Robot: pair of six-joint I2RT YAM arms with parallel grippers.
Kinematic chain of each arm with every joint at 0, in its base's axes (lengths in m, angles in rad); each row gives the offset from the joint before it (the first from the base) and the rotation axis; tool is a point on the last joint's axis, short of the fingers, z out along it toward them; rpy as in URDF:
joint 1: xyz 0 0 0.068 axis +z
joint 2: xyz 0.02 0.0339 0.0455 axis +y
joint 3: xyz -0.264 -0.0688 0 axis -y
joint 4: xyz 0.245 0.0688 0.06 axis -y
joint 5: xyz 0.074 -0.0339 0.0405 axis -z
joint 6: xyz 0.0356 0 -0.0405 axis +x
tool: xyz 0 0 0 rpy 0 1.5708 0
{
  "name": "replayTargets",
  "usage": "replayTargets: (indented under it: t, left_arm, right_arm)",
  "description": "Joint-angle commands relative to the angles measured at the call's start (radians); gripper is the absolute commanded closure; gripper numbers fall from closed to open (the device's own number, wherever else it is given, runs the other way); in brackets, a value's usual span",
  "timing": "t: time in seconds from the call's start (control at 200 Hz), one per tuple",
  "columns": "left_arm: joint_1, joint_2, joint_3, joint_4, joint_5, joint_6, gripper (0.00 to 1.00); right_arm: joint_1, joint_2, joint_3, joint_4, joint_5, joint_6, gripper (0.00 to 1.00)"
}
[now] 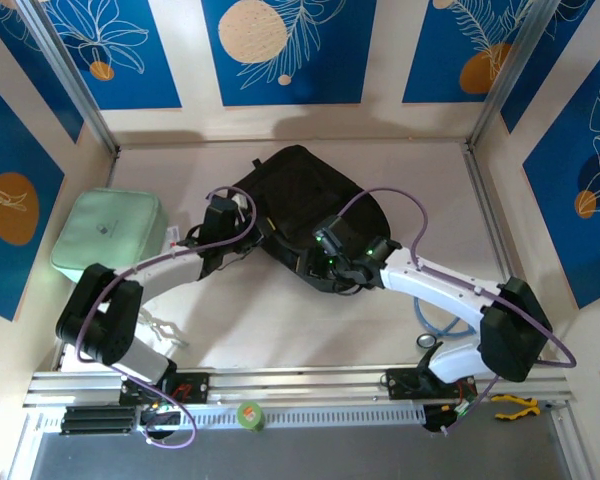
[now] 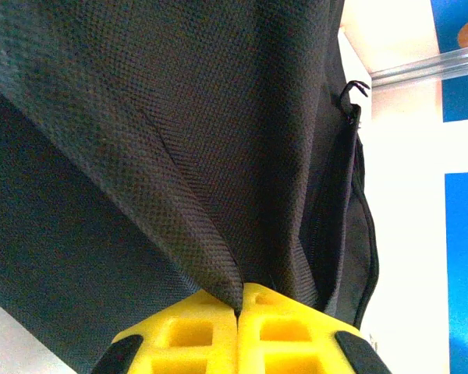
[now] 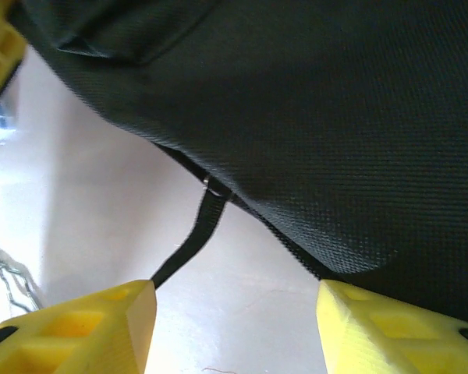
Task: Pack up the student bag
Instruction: Zip the student bag at the top-center of the table.
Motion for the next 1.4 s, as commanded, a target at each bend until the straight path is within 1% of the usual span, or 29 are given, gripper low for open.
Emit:
replayTargets:
  t: [0.0, 0.16, 0.27, 0.355, 0.445, 0.61, 0.805, 0.93, 1.01, 1.18, 1.395]
  left_arm:
    - [-0.017, 0.005, 0.013, 0.073, 0.012, -0.009, 1.0]
    - [-0.017, 0.017, 0.007, 0.085, 0.011, -0.015, 1.0]
    - [-0.019, 0.025, 0.004, 0.096, 0.012, -0.021, 1.0]
    - [-0.02, 0.03, 0.001, 0.1, 0.012, -0.022, 1.0]
    - [-0.019, 0.031, -0.004, 0.104, 0.011, -0.023, 1.0]
    - [-0.019, 0.03, -0.008, 0.11, 0.011, -0.026, 1.0]
    - [-0.019, 0.028, -0.008, 0.105, 0.011, -0.022, 1.0]
    - [-0.019, 0.027, -0.005, 0.102, 0.01, -0.021, 1.0]
    - [-0.019, 0.027, -0.003, 0.099, 0.009, -0.018, 1.0]
    - [-0.012, 0.03, 0.007, 0.079, 0.0, 0.0, 1.0]
    - [0.035, 0.058, 0.022, 0.054, 0.012, 0.034, 1.0]
  right_arm:
    - [0.004, 0.014, 0.048, -0.027, 0.001, 0.075, 0.43]
    - [0.002, 0.052, 0.046, 0.038, -0.084, 0.15, 0.43]
    - [0.001, 0.085, 0.068, 0.042, -0.119, 0.205, 0.43]
    - [0.001, 0.102, 0.077, 0.045, -0.131, 0.248, 0.45]
    - [-0.006, 0.117, 0.077, 0.068, -0.143, 0.278, 0.51]
    - [-0.017, 0.156, 0.093, 0.075, -0.134, 0.313, 0.58]
    - [-0.024, 0.185, 0.114, 0.06, -0.129, 0.327, 0.63]
    - [-0.023, 0.187, 0.113, 0.05, -0.11, 0.332, 0.68]
    - [-0.023, 0.185, 0.113, 0.045, -0.102, 0.329, 0.76]
    - [-0.025, 0.176, 0.109, 0.009, -0.076, 0.299, 1.0]
    - [-0.042, 0.132, 0.066, -0.052, -0.055, 0.219, 1.0]
